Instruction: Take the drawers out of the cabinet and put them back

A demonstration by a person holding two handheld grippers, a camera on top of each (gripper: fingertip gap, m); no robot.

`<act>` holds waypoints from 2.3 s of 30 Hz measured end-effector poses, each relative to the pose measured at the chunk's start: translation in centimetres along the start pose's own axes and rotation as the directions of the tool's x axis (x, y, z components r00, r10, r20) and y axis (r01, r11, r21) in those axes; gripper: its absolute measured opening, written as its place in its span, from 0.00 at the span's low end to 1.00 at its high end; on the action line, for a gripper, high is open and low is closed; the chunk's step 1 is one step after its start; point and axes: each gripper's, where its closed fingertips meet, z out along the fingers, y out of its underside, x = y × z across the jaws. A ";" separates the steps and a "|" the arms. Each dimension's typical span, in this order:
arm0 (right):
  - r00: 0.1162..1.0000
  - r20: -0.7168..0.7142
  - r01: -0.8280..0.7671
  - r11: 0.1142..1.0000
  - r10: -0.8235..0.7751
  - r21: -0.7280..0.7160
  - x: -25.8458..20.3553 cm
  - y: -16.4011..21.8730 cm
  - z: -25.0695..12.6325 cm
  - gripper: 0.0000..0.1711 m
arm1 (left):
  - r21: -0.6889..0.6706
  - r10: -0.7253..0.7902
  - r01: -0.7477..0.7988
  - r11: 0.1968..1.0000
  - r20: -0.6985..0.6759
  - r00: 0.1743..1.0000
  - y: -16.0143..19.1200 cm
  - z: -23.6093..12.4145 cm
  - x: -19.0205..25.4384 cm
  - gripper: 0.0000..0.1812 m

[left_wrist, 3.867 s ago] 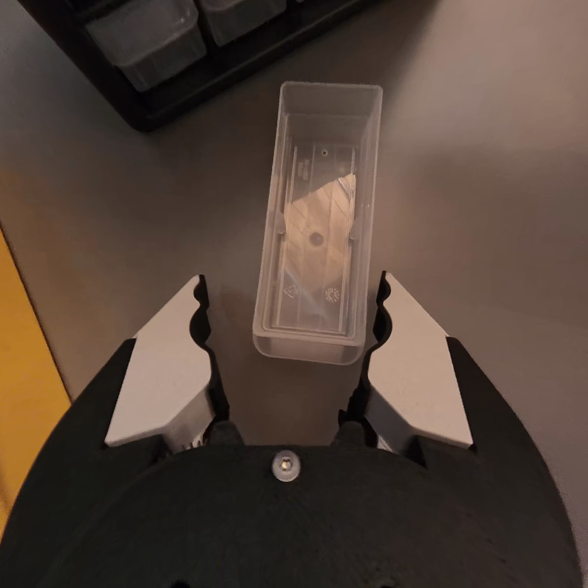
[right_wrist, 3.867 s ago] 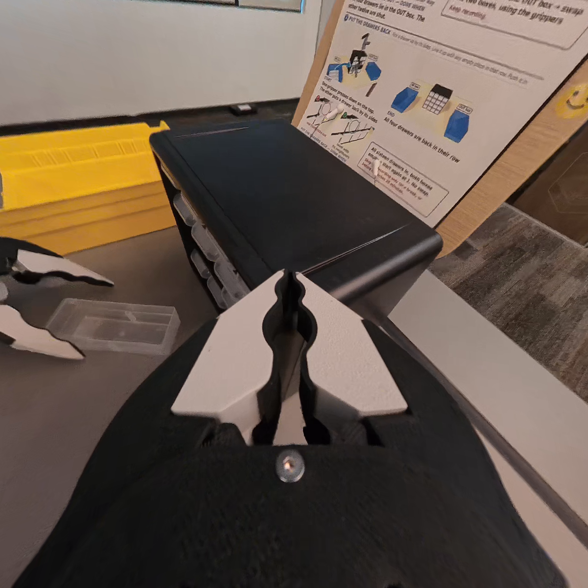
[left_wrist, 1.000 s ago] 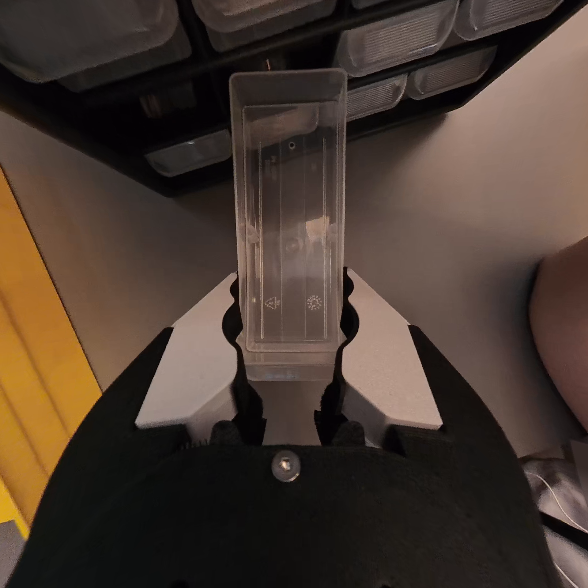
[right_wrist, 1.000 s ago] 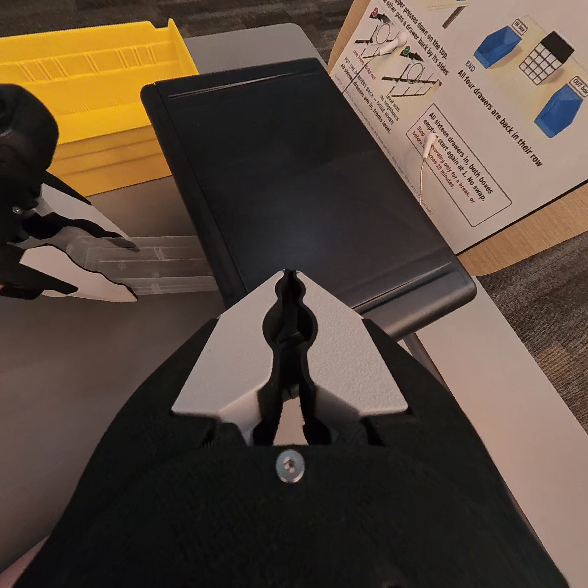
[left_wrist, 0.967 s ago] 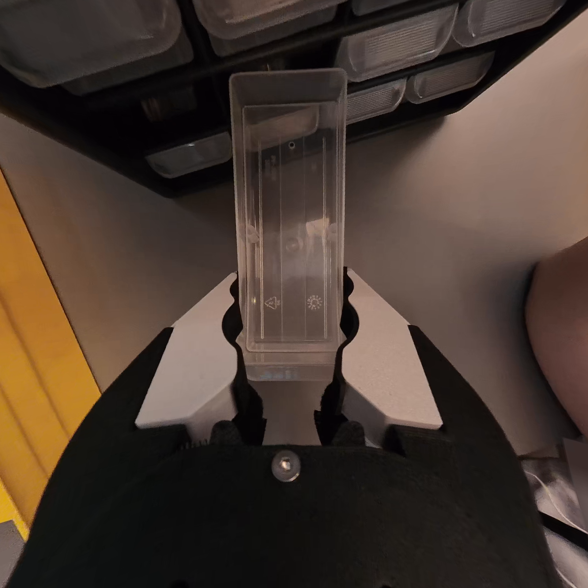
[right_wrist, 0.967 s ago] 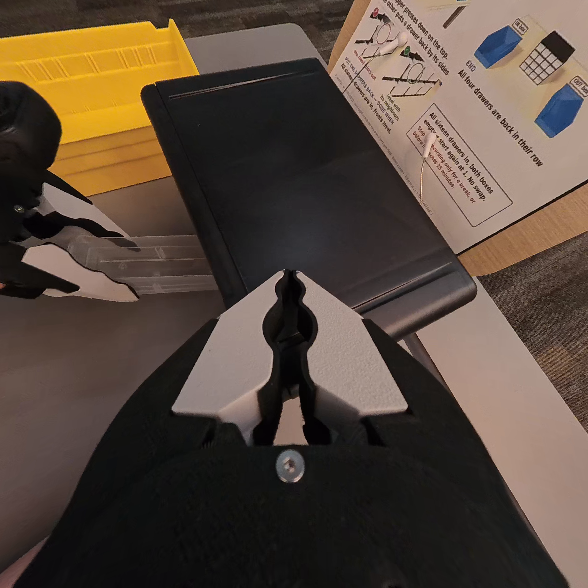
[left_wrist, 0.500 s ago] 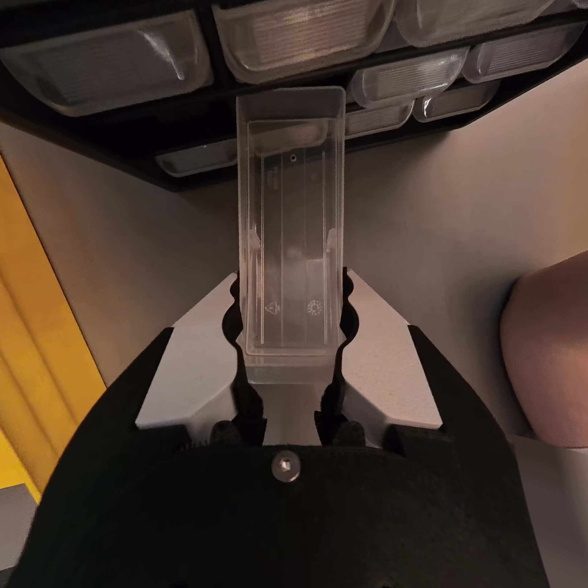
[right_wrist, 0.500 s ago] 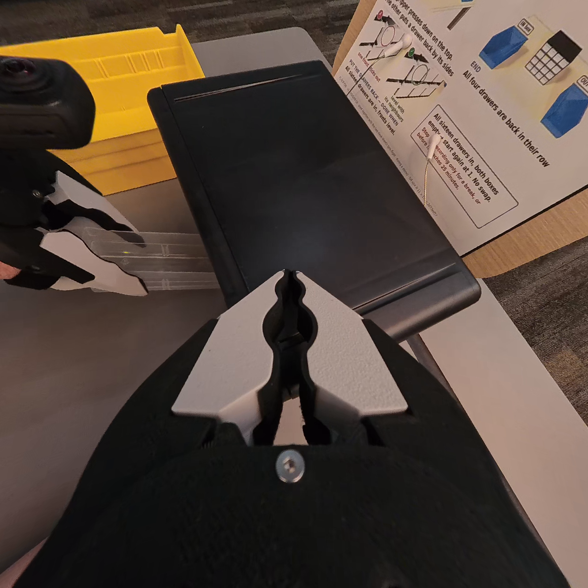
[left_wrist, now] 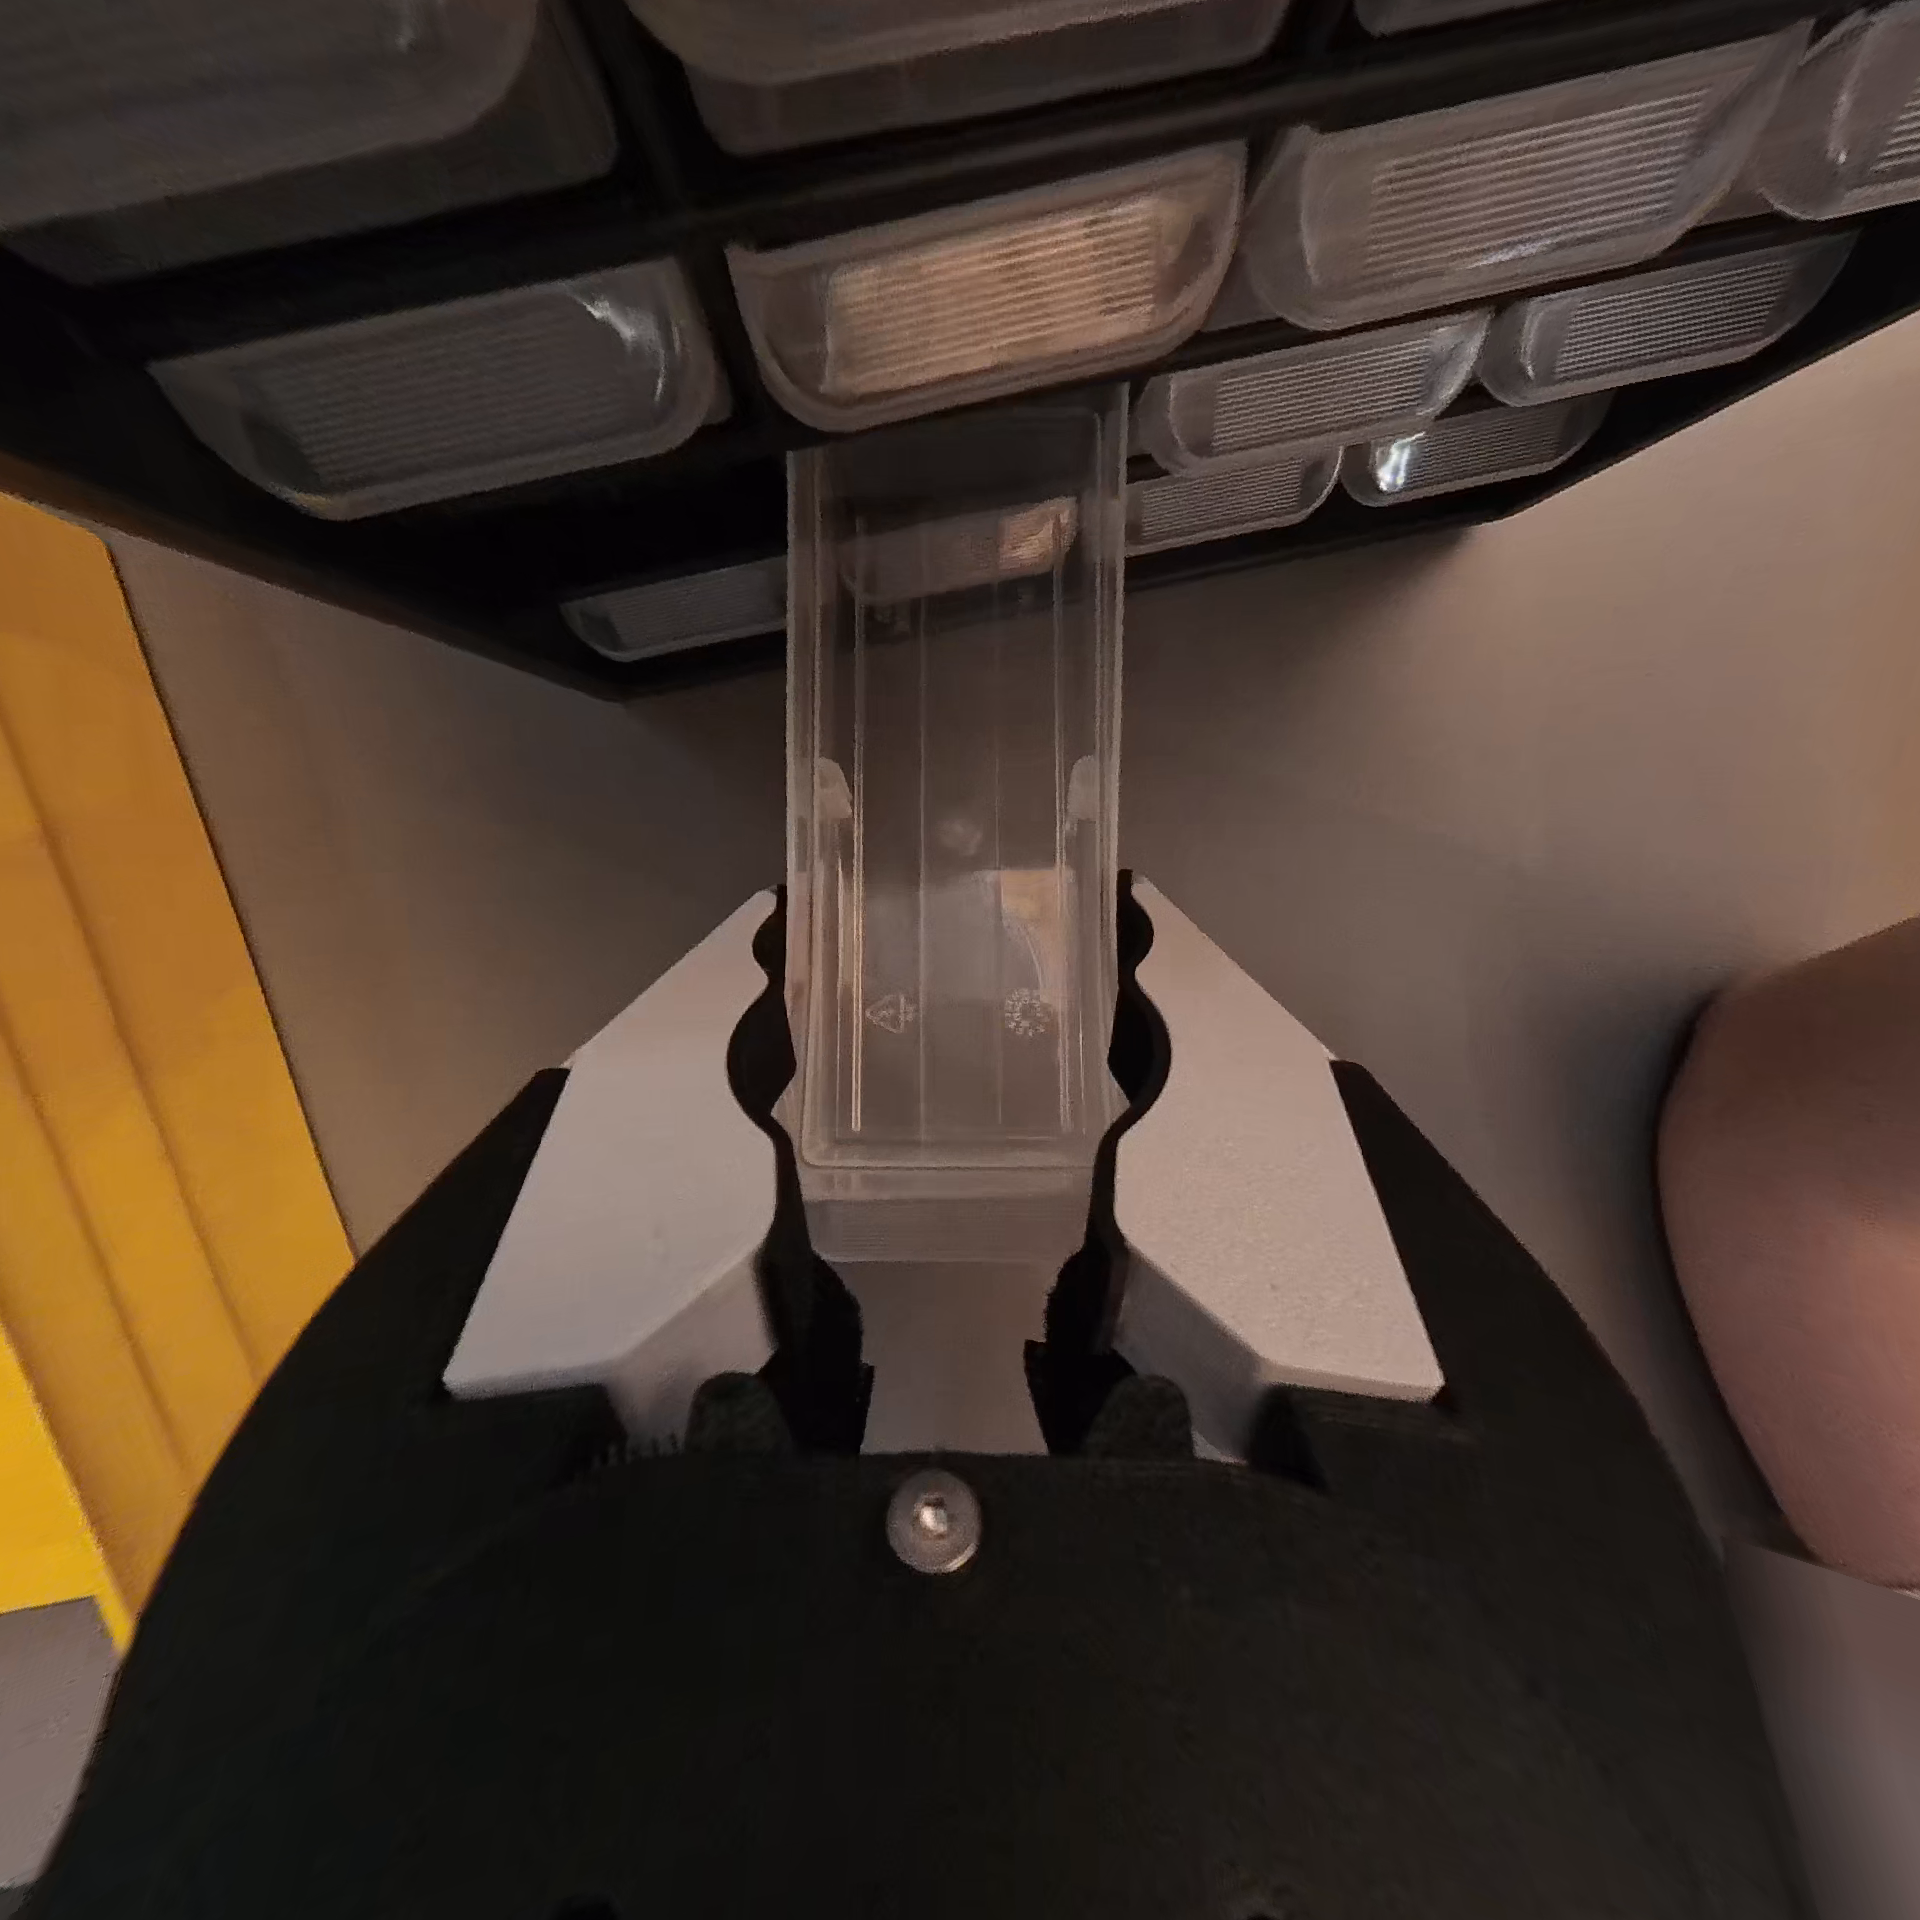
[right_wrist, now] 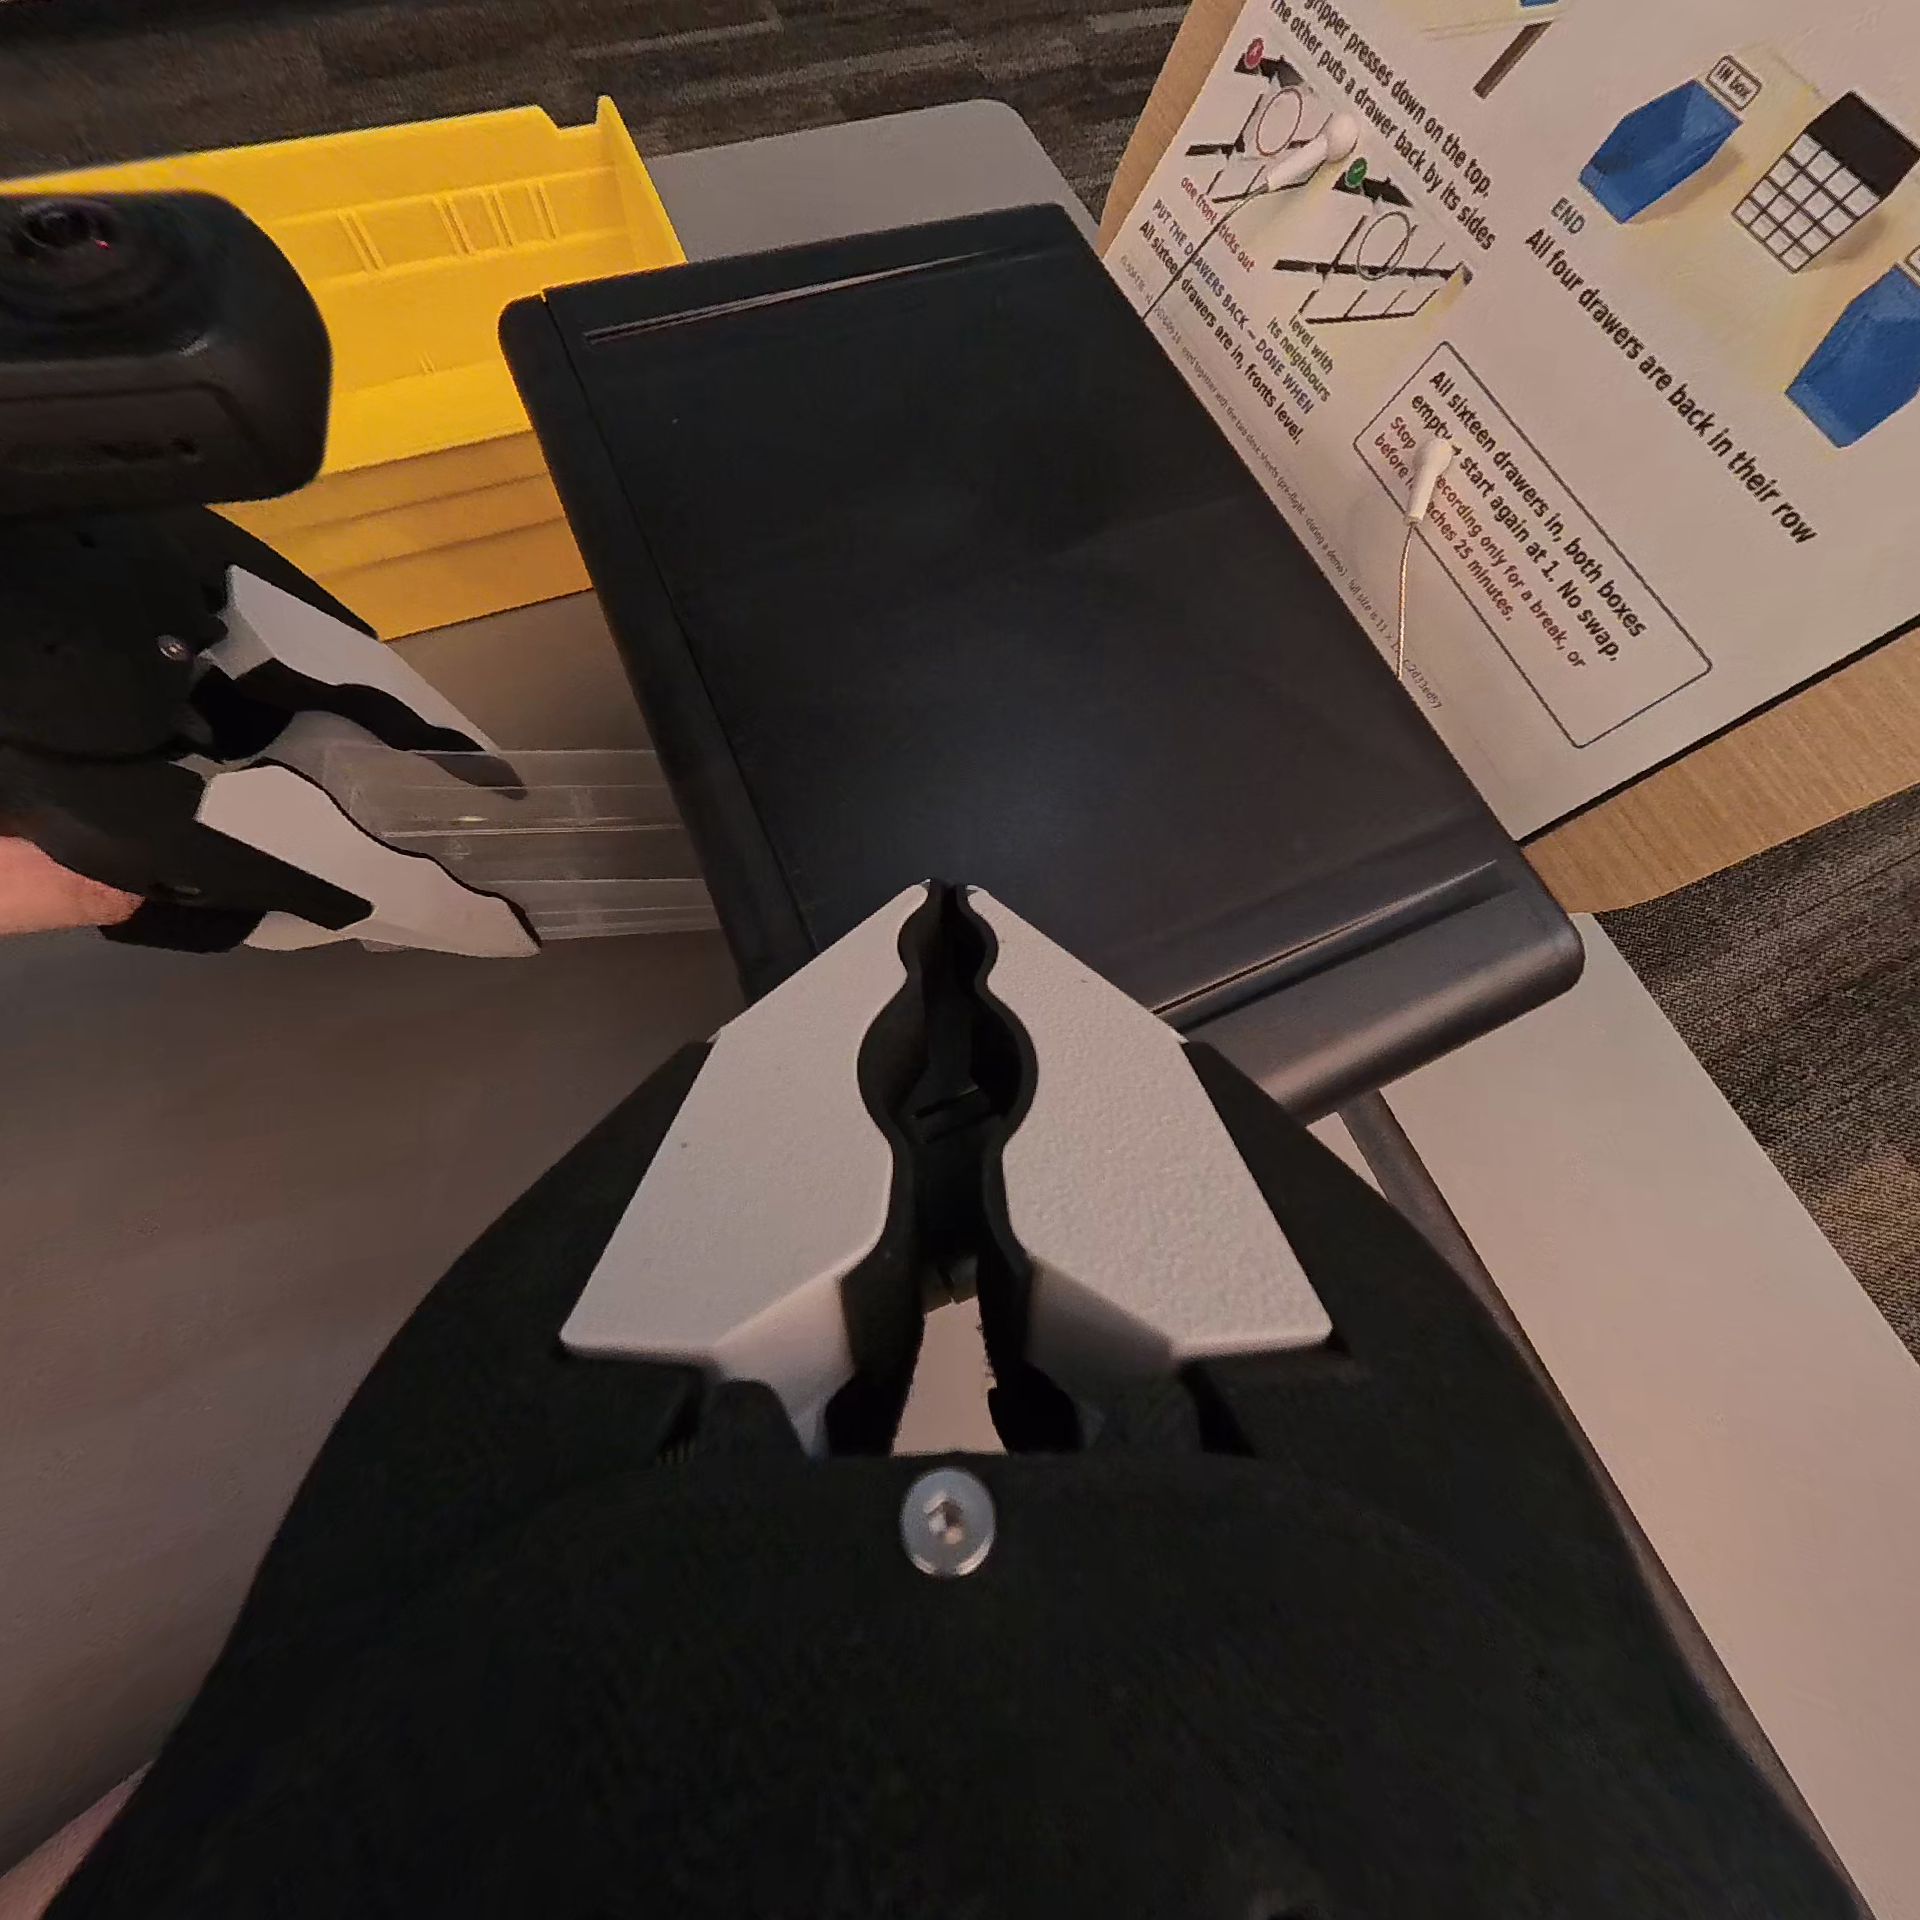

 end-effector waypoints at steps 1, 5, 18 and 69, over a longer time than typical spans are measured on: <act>1.000 0.001 -0.001 1.000 0.001 0.000 0.0 0.0 0.0 0.00 | 0.005 -0.002 0.002 1.000 0.002 1.000 0.0 0.2 0.0 0.33; 1.000 0.000 0.000 1.000 0.000 0.000 0.0 0.0 0.0 0.00 | 0.046 0.024 -0.026 0.999 0.048 0.999 0.1 1.5 0.1 0.33; 1.000 0.004 -0.005 1.000 0.005 0.002 0.0 0.0 0.0 0.00 | 0.152 0.013 -0.015 0.988 0.016 1.000 -1.1 3.5 0.4 0.34; 1.000 0.020 -0.010 1.000 0.010 0.010 -0.2 0.0 0.0 0.00 | 0.769 0.030 -0.086 0.633 0.087 0.996 0.7 0.6 0.8 0.12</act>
